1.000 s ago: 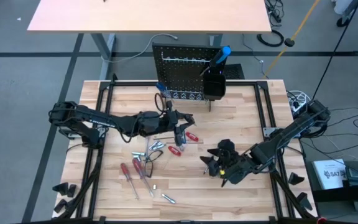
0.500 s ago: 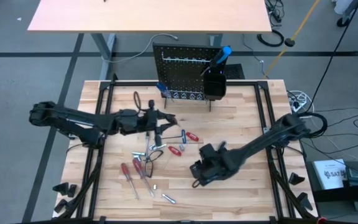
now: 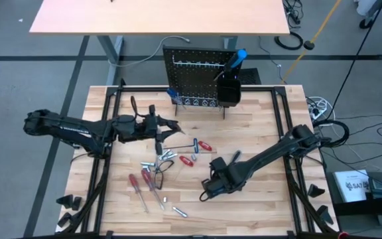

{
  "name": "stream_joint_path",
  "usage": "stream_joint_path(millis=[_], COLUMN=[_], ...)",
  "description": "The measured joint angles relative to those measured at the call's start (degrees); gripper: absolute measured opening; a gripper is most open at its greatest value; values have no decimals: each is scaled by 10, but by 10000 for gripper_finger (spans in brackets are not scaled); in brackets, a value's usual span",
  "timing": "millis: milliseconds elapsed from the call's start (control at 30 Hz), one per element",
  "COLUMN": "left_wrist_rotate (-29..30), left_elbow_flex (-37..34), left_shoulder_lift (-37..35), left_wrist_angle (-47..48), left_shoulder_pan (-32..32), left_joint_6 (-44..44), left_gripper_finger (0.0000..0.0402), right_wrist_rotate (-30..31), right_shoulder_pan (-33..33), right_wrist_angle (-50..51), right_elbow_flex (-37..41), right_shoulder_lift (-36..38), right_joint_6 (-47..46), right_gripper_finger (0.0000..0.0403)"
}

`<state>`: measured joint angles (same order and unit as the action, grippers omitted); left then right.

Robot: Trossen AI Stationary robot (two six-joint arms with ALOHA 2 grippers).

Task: Hang tools onto peg board
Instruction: Hang the hex screwdriver onto the peg board

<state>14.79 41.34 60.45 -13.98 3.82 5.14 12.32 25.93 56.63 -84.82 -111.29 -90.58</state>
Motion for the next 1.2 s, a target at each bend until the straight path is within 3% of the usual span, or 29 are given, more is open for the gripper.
stream_joint_path(millis=[133,500,800,1067,1200], left_wrist_rotate=[-12,-36,-37,-40,-42], left_elbow_flex=[0,0,0,0,0], left_shoulder_lift=[2,2,2,3,3], left_wrist_angle=[0,-1,-6,-6,-5], left_shoulder_pan=[-8,-17,-17,-17,-17], left_joint_6=[7,-2,-4,-5,-7], left_gripper_finger=[131,131,131,131,131], right_wrist_rotate=[-44,-55,-118,-46,-25], right_shoulder_pan=[6,31,47,48,27], right_wrist_angle=[3,101,146,55,67], right_elbow_flex=[0,0,0,1,0], right_shoulder_lift=[-28,-38,-38,-28,-36], right_joint_6=[3,-19,-47,-58,-36], right_gripper_finger=[0,0,0,0,0])
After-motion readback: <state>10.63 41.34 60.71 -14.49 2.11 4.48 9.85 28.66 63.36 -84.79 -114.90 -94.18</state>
